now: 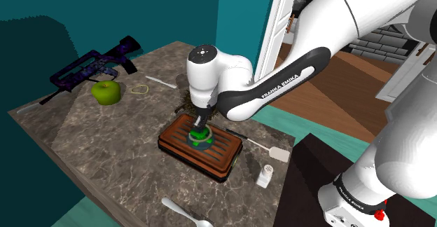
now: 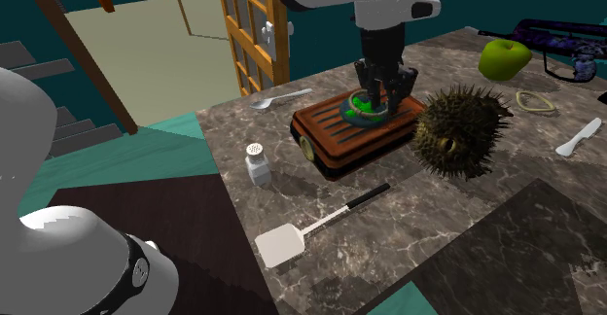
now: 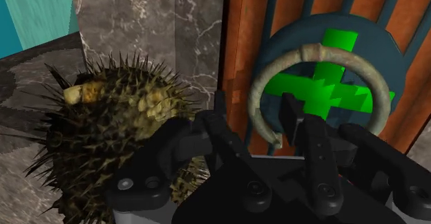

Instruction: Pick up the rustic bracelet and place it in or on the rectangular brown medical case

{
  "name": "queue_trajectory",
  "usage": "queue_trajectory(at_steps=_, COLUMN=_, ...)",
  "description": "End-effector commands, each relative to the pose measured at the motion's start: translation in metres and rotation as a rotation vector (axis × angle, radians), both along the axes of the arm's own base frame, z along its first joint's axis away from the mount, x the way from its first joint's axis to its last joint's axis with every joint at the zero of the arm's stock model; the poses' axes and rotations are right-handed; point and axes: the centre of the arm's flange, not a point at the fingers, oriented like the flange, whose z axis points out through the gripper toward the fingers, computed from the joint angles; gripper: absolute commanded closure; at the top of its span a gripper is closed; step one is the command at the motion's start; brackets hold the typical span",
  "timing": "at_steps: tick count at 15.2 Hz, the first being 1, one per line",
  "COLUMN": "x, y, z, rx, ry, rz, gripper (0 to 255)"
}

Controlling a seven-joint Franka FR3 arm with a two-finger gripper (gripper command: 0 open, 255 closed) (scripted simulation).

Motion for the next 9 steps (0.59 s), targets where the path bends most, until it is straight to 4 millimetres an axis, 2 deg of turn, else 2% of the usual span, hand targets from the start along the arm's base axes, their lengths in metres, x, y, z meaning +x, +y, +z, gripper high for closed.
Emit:
queue_trajectory(at_steps=1, x=0.000, y=0.000, z=0.000, rx=0.000, ry=0.000, rz=0.000, gripper=0)
queue_trajectory(at_steps=5, x=0.000, y=0.000, z=0.000, rx=0.000, ry=0.000, rz=0.000, gripper=0)
queue_trajectory(at_steps=9, x=-0.009, y=0.010, z=0.048, rx=0.000, ry=0.000, rz=0.000, gripper=0)
